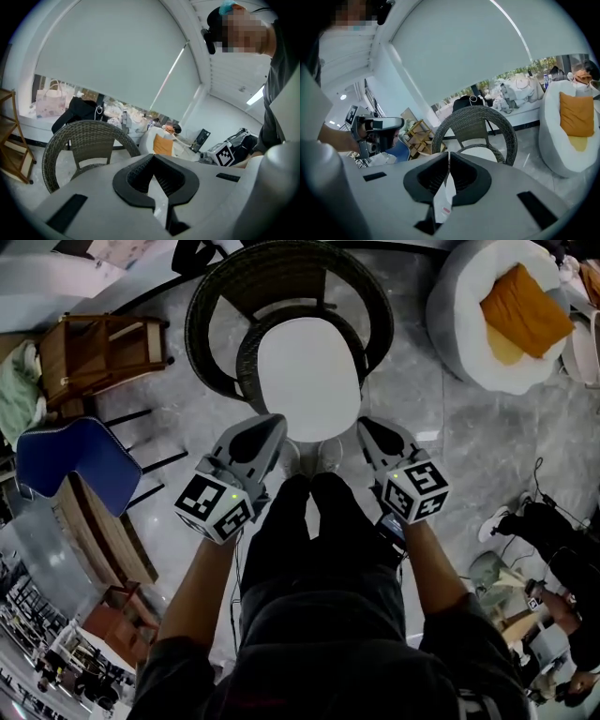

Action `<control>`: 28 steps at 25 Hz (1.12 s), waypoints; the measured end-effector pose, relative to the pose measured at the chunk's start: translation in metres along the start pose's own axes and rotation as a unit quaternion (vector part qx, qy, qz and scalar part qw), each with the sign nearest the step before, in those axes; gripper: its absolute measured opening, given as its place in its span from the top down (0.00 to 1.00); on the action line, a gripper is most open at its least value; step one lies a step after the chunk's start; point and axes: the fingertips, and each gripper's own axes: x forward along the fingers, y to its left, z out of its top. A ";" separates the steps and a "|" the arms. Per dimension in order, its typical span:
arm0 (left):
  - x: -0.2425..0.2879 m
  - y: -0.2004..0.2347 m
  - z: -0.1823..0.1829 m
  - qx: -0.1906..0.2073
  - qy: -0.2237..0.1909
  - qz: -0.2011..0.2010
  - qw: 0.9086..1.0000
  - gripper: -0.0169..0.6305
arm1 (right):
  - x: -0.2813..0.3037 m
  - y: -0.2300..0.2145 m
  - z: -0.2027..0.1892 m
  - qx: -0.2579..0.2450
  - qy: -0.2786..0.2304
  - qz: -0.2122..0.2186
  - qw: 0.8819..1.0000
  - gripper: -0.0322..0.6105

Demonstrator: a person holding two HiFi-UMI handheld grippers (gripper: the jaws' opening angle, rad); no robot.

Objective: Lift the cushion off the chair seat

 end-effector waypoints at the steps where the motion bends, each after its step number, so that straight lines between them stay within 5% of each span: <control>1: 0.005 0.004 -0.008 -0.003 0.006 -0.001 1.000 0.96 | 0.006 -0.006 -0.010 0.004 0.006 0.000 1.000 0.93; 15: 0.060 0.067 -0.128 -0.051 0.090 -0.010 0.995 0.96 | 0.084 -0.089 -0.159 0.053 0.100 -0.059 0.992 0.92; 18: 0.064 0.071 -0.148 -0.052 0.113 -0.019 0.992 0.96 | 0.102 -0.107 -0.190 0.068 0.125 -0.073 0.987 0.76; 28: 0.072 0.075 -0.173 -0.074 0.141 -0.034 0.987 0.96 | 0.136 -0.155 -0.266 0.121 0.192 -0.110 0.968 0.63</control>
